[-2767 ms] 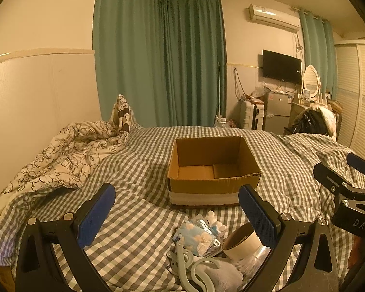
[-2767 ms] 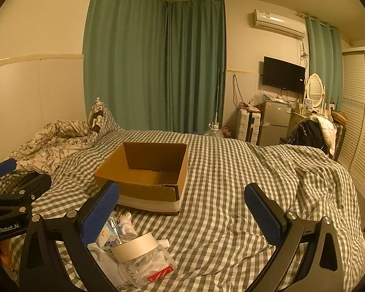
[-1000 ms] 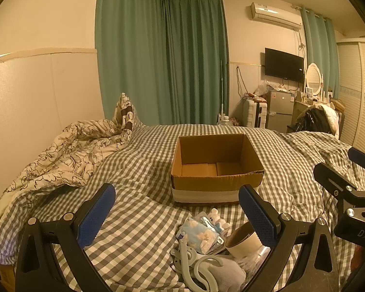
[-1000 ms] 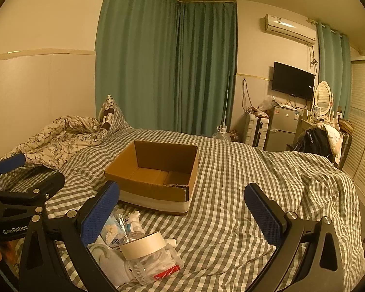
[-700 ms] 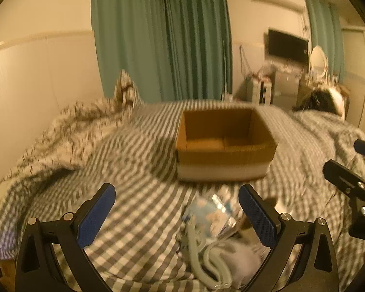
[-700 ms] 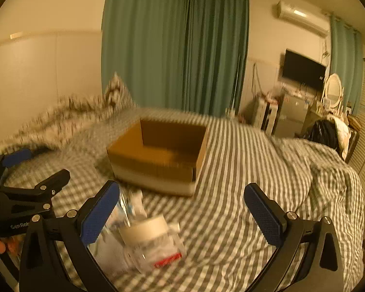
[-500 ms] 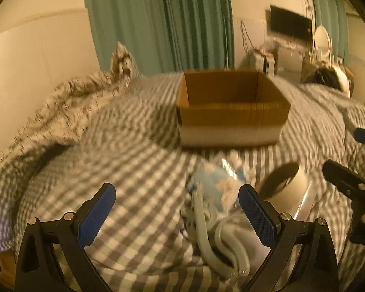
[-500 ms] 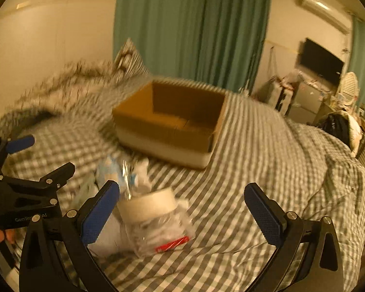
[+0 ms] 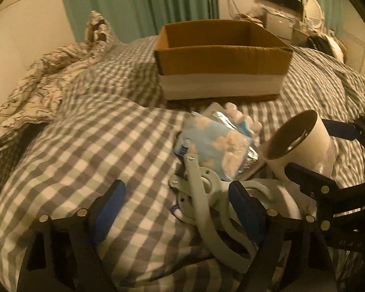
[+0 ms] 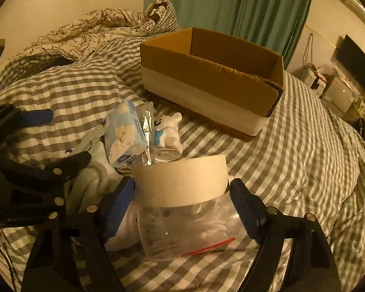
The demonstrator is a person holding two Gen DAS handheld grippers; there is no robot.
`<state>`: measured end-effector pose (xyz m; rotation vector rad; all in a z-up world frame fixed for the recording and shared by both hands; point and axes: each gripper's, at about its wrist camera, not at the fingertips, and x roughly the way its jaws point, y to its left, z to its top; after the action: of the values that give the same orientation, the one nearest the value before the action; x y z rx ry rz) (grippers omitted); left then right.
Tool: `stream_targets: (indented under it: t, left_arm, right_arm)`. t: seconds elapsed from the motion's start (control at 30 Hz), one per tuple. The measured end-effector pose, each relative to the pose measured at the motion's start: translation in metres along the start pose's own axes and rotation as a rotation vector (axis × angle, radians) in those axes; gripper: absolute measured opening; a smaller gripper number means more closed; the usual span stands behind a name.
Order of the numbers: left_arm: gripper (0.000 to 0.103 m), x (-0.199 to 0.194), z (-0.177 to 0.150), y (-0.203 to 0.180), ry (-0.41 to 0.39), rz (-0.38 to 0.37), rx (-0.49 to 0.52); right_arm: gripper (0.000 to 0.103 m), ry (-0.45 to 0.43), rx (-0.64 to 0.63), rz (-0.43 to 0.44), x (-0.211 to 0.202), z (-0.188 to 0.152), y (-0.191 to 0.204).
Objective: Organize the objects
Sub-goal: 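Grasp the grey plastic clip with the left tool while the right tool grasps the beige tape roll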
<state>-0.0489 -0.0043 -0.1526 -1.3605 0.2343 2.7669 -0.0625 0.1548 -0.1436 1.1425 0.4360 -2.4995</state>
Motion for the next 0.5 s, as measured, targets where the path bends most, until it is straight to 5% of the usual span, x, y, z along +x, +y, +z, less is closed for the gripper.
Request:
stream_targets:
  t: [0.17,0.33,0.5]
  left_arm:
    - [0.082,0.009,-0.002,-0.011,0.056,-0.068,0.056]
    - [0.047,0.008,-0.008,-0.024,0.079,-0.138,0.073]
    - [0.036,-0.004,-0.011,-0.024,0.057,-0.154,0.051]
  right_arm:
    - [0.079,-0.039,0.012,-0.032,-0.019,-0.002,-0.012]
    - [0.079,-0.092,0.078,-0.053,-0.045,0.002,-0.033]
    - [0.079,-0.125,0.079,-0.069,-0.065,0.001,-0.034]
